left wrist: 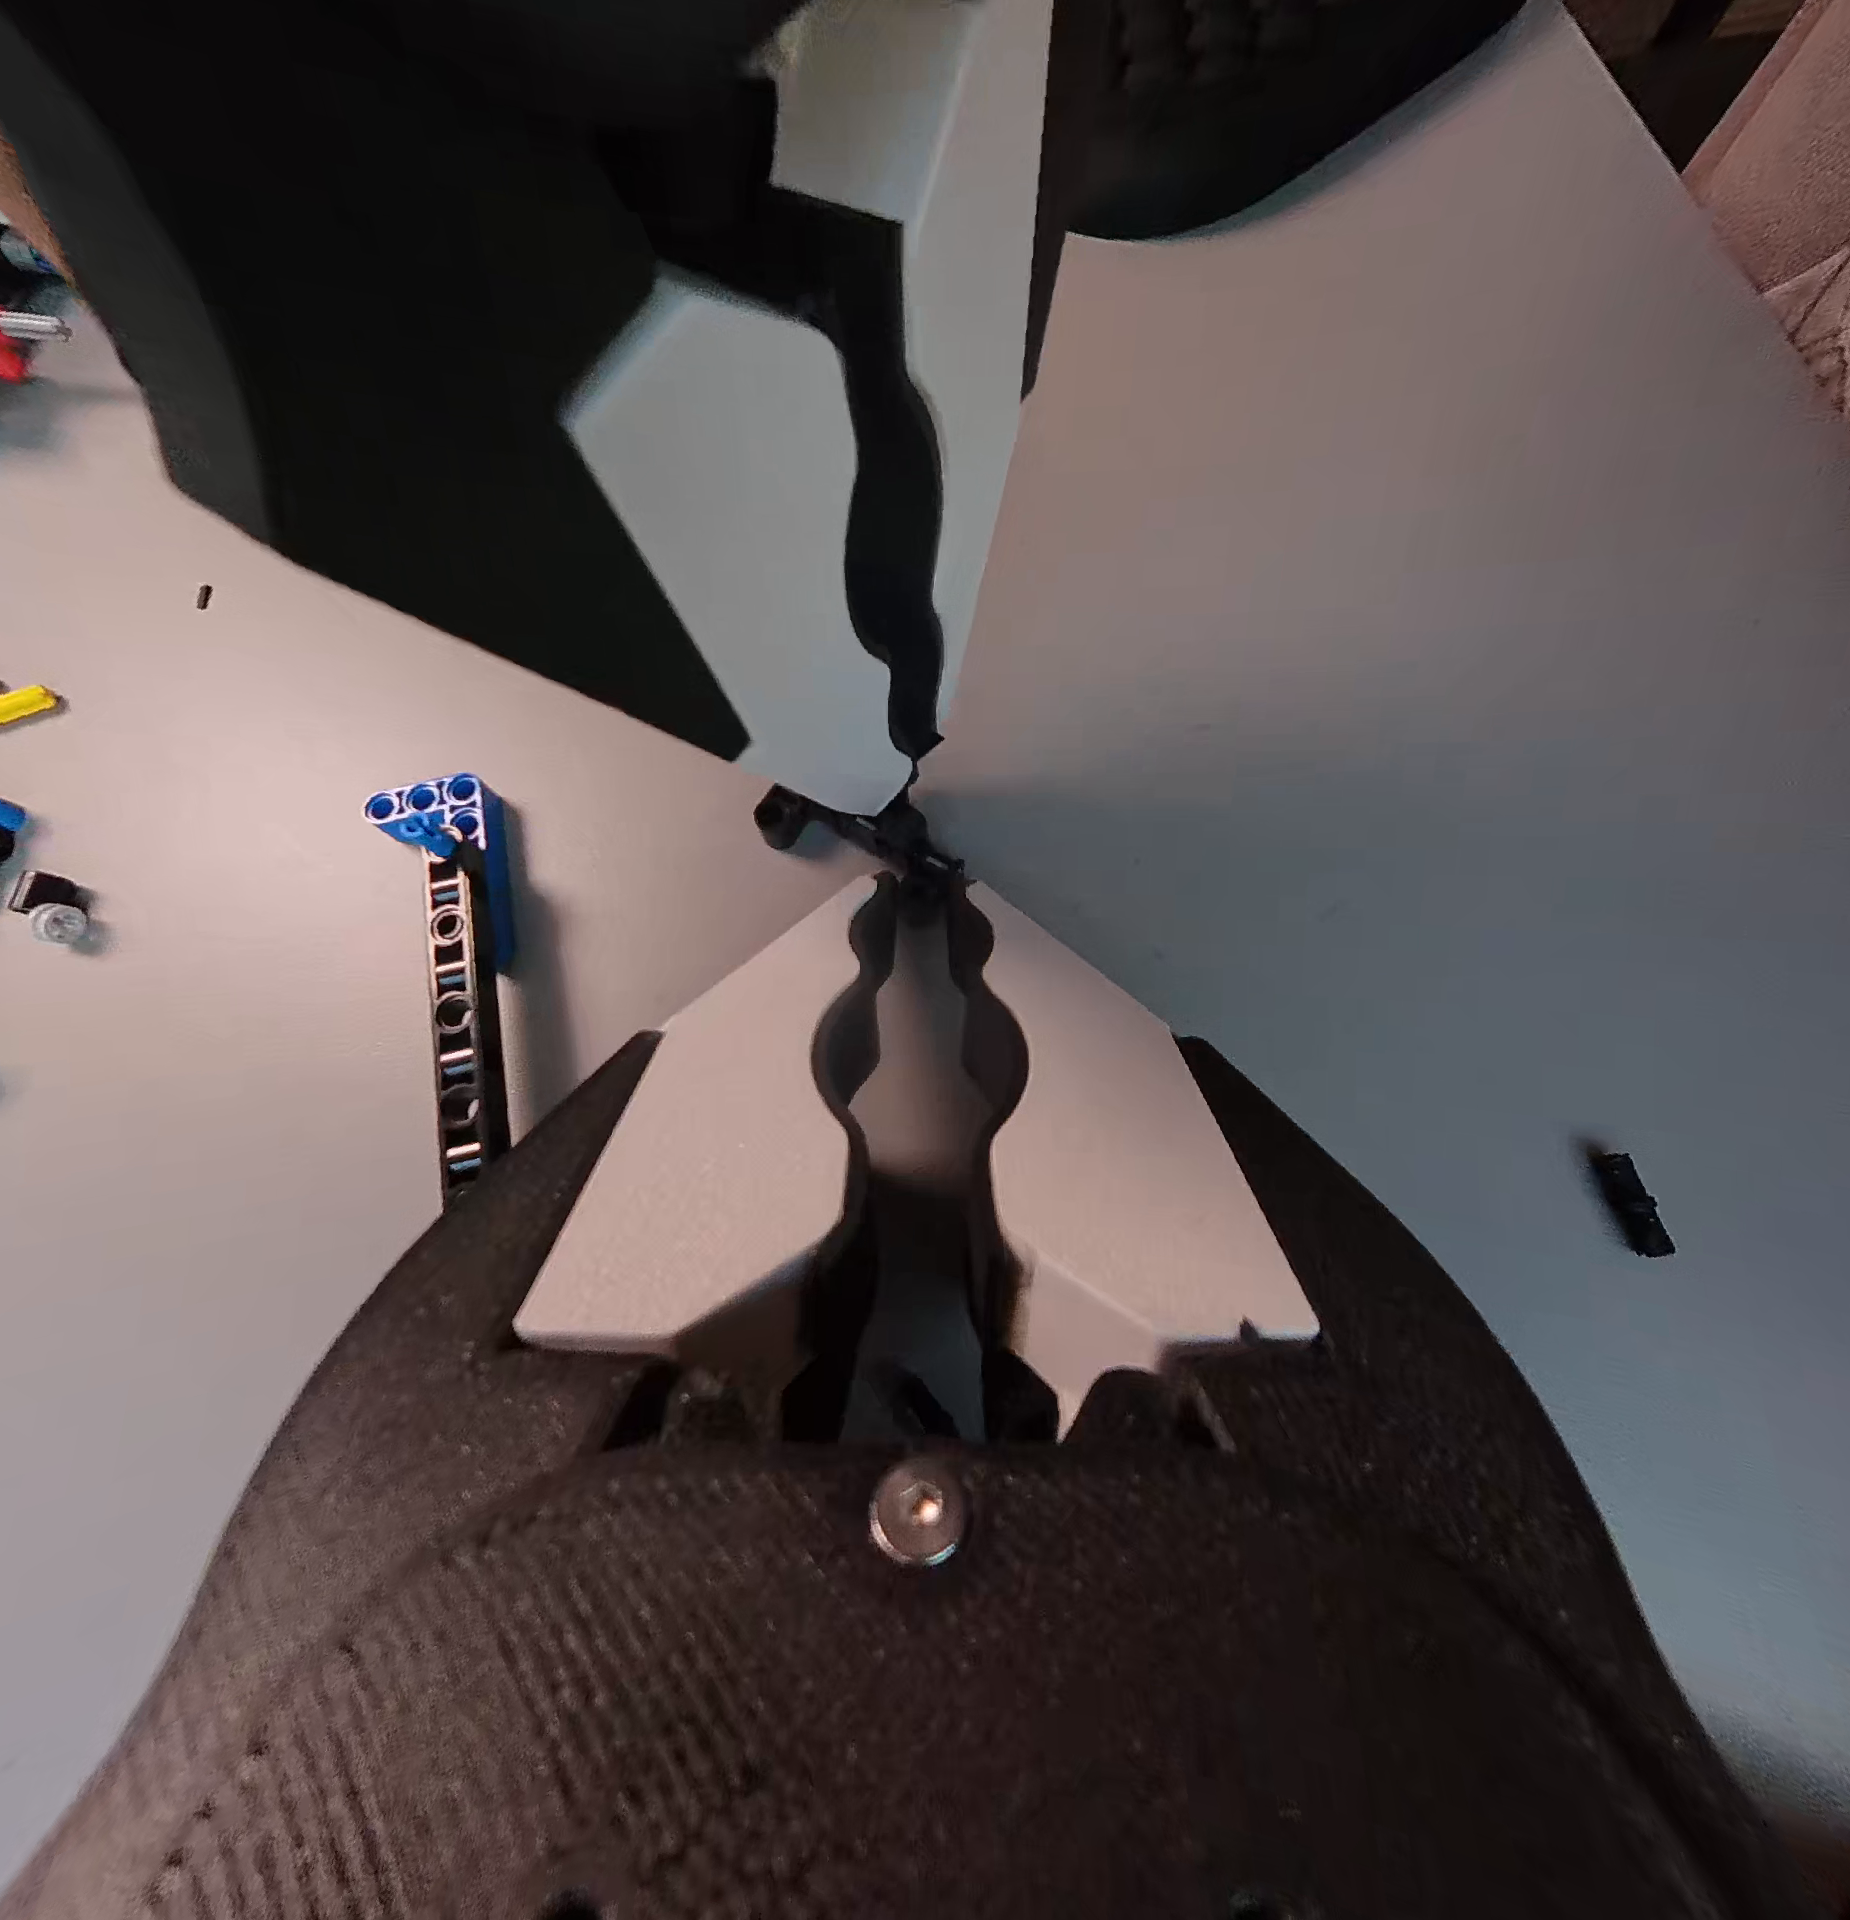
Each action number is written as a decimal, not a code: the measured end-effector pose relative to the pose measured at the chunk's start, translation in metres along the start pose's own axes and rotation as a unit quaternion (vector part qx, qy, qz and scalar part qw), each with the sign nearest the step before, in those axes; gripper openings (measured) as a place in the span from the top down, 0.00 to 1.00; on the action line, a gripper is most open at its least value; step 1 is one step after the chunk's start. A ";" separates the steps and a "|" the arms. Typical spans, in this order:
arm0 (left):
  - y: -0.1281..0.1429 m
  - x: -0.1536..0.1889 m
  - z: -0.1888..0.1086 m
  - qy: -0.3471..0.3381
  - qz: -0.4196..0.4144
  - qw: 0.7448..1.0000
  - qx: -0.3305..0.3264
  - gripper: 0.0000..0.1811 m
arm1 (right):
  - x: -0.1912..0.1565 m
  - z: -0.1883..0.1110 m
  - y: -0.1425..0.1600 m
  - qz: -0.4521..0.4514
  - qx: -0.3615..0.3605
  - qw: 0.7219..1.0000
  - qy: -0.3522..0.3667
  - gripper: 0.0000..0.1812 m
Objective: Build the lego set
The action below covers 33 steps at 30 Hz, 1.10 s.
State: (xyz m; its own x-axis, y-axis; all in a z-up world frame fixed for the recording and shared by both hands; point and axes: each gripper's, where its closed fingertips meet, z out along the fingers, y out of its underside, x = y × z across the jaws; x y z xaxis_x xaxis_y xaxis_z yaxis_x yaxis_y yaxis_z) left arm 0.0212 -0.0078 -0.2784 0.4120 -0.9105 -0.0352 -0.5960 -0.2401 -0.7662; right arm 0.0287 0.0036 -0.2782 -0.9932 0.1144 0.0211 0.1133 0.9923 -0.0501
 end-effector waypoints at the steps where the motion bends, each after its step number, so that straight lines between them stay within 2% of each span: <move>1: 0.000 0.000 0.000 -0.002 0.001 1.000 0.000 0.95 | 0.000 0.000 0.000 0.006 0.009 1.000 0.002 0.98; 7: 0.000 -0.002 0.000 -0.008 -0.002 1.000 0.000 0.95 | 0.000 0.000 -0.001 0.061 0.041 0.996 0.041 0.98; 10: 0.000 -0.004 0.000 -0.014 -0.006 1.000 0.000 0.96 | -0.003 -0.004 -0.001 0.113 0.057 0.991 0.039 0.88; 16: 0.000 -0.004 0.000 -0.016 -0.007 1.000 -0.001 0.96 | 0.003 -0.019 0.000 0.143 0.091 0.982 0.089 0.94; 21: 0.000 -0.005 0.000 -0.019 -0.006 1.000 -0.001 0.96 | 0.005 -0.011 0.002 0.141 0.085 0.980 0.112 1.00; 33: 0.000 -0.005 0.000 -0.017 -0.008 1.000 -0.001 0.96 | 0.007 -0.009 0.003 0.152 0.082 0.979 0.108 1.00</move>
State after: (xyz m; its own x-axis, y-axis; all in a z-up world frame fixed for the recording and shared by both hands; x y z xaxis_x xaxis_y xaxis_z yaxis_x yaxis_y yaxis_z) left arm 0.0193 -0.0032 -0.2787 0.4455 -0.8942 -0.0449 -0.5900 -0.2554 -0.7660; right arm 0.0228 0.0078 -0.2696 -0.8831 0.4288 0.1903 0.3801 0.8918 -0.2454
